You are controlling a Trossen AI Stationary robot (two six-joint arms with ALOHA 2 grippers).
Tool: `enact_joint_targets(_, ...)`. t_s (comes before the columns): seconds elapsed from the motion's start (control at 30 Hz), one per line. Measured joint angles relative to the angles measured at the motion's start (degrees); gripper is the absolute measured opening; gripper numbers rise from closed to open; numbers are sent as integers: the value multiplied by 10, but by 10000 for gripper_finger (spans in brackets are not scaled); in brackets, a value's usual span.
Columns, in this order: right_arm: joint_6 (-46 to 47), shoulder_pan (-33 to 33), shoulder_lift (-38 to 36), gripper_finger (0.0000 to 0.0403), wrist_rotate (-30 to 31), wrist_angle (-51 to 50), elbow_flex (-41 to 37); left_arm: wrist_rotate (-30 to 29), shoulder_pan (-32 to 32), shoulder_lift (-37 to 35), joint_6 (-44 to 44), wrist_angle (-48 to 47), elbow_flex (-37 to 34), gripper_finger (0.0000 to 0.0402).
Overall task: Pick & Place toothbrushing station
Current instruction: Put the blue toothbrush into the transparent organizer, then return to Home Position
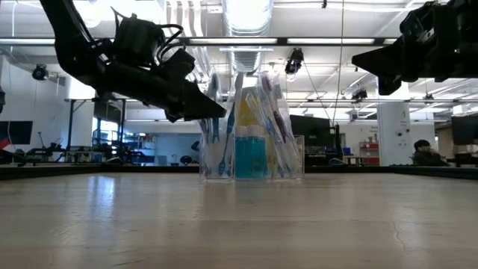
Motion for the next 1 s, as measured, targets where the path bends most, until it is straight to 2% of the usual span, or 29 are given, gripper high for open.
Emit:
enact_joint_targets(0.17, 19, 0, 0, 8, 0, 0, 0, 14, 0, -54, 13, -59, 0, 135)
enact_joint_targets(0.27, 19, 0, 0, 8, 0, 0, 0, 43, 0, -99, 20, -105, 0, 167)
enact_joint_targets(0.5, 24, 0, 0, 8, 0, -1, 0, 93, 0, -257, 47, -275, 0, 206)
enact_joint_targets(0.8, 27, 0, -1, 8, 0, -1, 0, 104, -1, -511, 119, -571, 0, 192)
enact_joint_targets(0.9, 46, 0, -1, 8, 0, -1, 0, 104, -1, -574, 118, -622, 0, 160)
enact_joint_targets(1.0, 52, 0, -10, 8, 0, -2, 0, 105, -1, -622, 117, -630, -9, 94)
